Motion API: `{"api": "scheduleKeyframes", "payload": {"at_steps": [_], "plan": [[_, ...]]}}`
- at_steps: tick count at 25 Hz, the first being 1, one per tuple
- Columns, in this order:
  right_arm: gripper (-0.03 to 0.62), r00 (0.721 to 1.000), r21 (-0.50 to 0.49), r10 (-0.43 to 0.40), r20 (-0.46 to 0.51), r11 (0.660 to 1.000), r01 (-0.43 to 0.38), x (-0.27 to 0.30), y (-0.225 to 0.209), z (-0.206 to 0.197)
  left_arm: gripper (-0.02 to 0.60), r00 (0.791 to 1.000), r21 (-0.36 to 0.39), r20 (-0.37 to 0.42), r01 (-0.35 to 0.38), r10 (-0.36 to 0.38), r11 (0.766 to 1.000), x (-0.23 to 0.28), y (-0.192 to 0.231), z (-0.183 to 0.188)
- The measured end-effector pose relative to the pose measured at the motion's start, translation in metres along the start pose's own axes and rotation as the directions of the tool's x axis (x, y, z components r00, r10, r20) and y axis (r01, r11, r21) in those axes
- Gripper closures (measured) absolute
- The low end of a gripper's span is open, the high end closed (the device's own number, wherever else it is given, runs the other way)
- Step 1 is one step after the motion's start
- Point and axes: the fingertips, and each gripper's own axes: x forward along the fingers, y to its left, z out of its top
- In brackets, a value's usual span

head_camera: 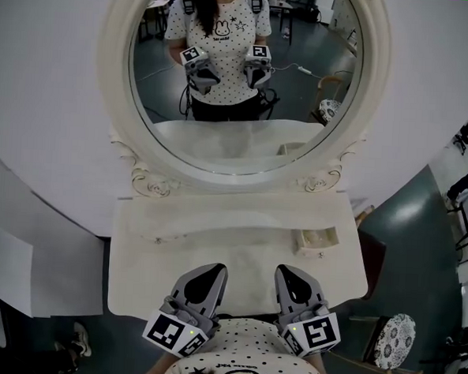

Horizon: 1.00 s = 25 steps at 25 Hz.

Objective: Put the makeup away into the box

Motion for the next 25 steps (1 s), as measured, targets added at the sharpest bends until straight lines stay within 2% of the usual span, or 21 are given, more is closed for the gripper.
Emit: {"api": "scheduleKeyframes", "payload": {"at_steps": [25], "plan": [[0.588,1.000,-0.005,0.009,0.005,1.000,-0.009,0.0013,0.0008,0.0002,0.586,1.000,0.018,-0.012,0.012,-0.011,1.000,0.0008,-0.0026,-0.0001]]}}
